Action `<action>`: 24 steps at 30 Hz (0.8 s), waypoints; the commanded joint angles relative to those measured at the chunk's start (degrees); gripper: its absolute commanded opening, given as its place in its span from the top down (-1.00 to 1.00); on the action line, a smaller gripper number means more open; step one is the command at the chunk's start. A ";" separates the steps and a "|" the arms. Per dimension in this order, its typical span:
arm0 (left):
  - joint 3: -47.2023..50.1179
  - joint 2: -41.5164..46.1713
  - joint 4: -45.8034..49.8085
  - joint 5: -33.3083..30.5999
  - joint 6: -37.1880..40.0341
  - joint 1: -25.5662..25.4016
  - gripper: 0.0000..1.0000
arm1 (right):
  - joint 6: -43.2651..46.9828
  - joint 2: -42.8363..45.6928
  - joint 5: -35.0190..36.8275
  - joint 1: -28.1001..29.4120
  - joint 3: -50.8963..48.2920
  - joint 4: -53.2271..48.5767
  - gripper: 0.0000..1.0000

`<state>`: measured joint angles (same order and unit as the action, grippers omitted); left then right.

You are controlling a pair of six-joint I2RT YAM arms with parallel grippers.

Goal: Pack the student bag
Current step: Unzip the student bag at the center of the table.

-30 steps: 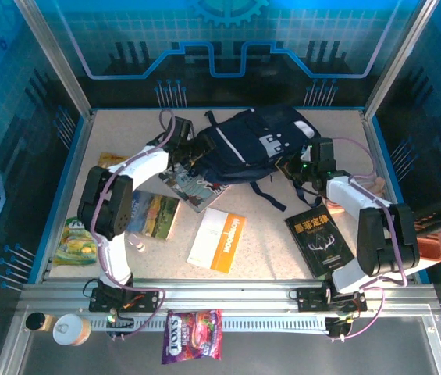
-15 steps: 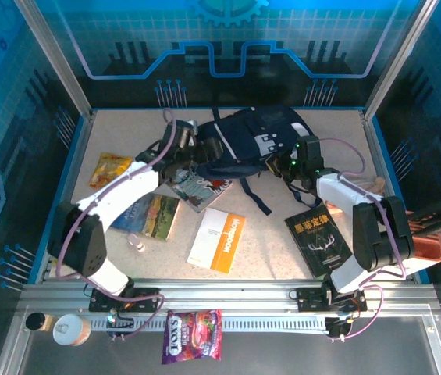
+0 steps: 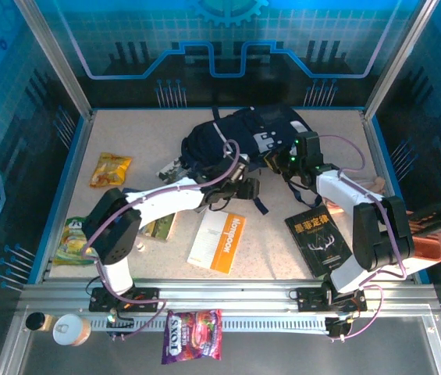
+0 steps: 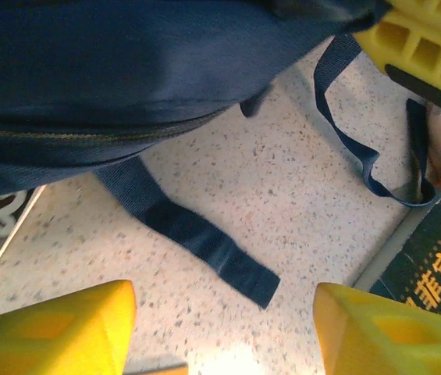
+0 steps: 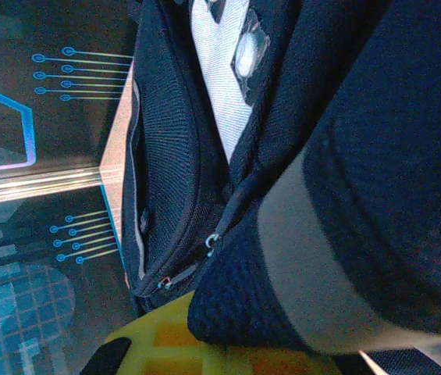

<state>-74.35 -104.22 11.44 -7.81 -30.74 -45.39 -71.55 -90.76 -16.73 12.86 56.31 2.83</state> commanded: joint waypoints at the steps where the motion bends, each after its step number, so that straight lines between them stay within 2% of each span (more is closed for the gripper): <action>1: -4.16 -2.54 -2.35 -4.39 2.23 -0.63 -0.16 | -3.19 1.71 -3.75 1.16 2.65 1.55 0.97; 8: -8.68 -6.56 -6.14 -5.00 1.48 -0.59 0.13 | -5.70 2.42 -4.89 1.22 4.17 -0.47 0.97; 15: -12.29 -9.23 -5.09 -7.87 0.94 -0.42 0.38 | -6.87 2.24 -6.63 1.22 6.39 -1.70 0.97; 18: -13.02 -9.72 -4.75 -9.64 1.20 -0.30 0.43 | -7.07 2.40 -6.91 1.25 6.70 -1.73 0.97; 24: -13.46 -10.20 -4.77 -11.57 1.47 0.37 0.42 | -7.21 2.52 -7.45 1.11 7.02 -1.47 0.97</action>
<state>-85.80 -113.23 7.05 -16.36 -29.98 -45.87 -77.60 -90.74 -18.92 12.86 60.29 -0.64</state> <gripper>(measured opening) 0.287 0.052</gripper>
